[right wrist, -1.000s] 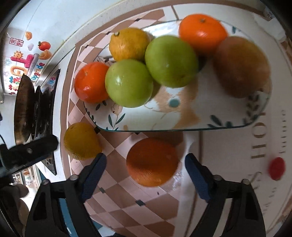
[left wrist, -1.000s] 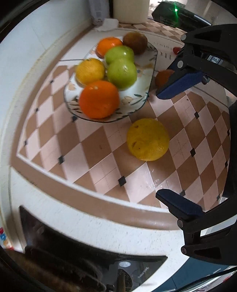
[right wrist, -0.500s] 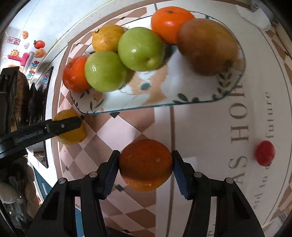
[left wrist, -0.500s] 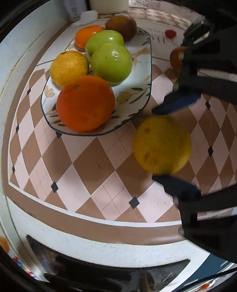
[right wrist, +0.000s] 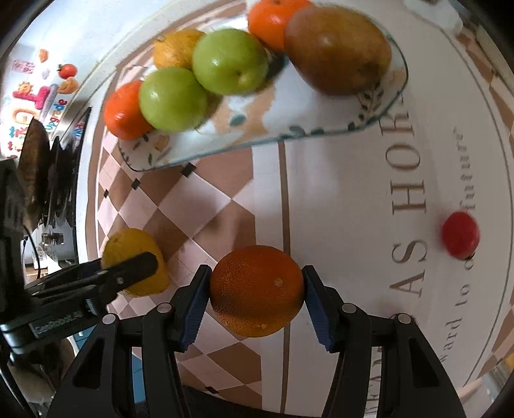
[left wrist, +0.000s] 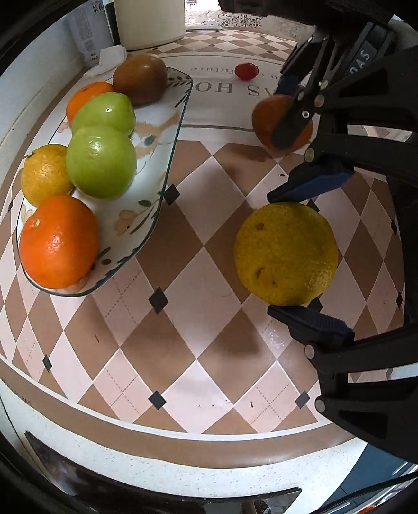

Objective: Organize fruits
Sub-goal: 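Carry grapefruit and orange onto the plate while both grippers open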

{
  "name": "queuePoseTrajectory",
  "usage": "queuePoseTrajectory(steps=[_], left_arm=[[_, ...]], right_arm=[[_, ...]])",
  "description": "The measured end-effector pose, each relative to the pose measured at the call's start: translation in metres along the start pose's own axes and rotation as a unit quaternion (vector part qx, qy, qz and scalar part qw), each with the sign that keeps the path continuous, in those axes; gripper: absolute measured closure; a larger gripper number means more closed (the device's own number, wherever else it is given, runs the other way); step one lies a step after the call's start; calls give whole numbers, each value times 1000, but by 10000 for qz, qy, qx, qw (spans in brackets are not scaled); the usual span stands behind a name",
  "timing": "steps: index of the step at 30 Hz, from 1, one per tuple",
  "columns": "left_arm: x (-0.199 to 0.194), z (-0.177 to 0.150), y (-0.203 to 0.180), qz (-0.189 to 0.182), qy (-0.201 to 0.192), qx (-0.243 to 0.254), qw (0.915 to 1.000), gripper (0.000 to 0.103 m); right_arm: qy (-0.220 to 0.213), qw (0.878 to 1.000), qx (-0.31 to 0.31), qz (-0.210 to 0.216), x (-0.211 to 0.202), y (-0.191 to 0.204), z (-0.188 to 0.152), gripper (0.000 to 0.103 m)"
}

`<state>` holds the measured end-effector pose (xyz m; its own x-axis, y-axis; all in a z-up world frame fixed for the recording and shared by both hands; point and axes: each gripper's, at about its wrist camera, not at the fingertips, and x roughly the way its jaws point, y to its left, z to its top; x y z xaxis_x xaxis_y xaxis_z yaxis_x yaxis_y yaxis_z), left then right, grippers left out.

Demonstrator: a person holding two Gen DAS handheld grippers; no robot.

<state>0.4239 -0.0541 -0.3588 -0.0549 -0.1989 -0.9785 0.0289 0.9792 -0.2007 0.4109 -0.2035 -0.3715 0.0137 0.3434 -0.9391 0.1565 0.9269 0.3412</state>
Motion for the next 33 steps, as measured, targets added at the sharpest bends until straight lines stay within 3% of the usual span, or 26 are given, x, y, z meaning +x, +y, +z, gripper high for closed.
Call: queuePoseTrajectory(steps=[8,11,15,19,23,27,33], left_arm=[[3,-12,-3,-45,-46,-49,10000,43],[-5,-3,14,-149,0,-137,9998,43],[-36,7,30,-532,-90,-296,9981,43],[-88,21,26,-894,-539,-251,9942,43],[-134,63,15,-871,-1022,-1,9909,43],[-151,111,11,-491,-1269,162,9906,43],[-116,173,9,-169,-878,223,9957,43]], right_arm=[[-42,10000,-45,4,-1,-5,-4,43],[-40,10000,-86,-19,-1,-3,-5,44],[-225,9996,-22,142,-15,2,-2,44],[-683,9971,101,322,-45,6,13,44],[-944,9947,256,308,-58,6,41,44],[-926,9950,333,182,-54,2,65,44],[-883,9957,287,-71,-46,8,78,44]])
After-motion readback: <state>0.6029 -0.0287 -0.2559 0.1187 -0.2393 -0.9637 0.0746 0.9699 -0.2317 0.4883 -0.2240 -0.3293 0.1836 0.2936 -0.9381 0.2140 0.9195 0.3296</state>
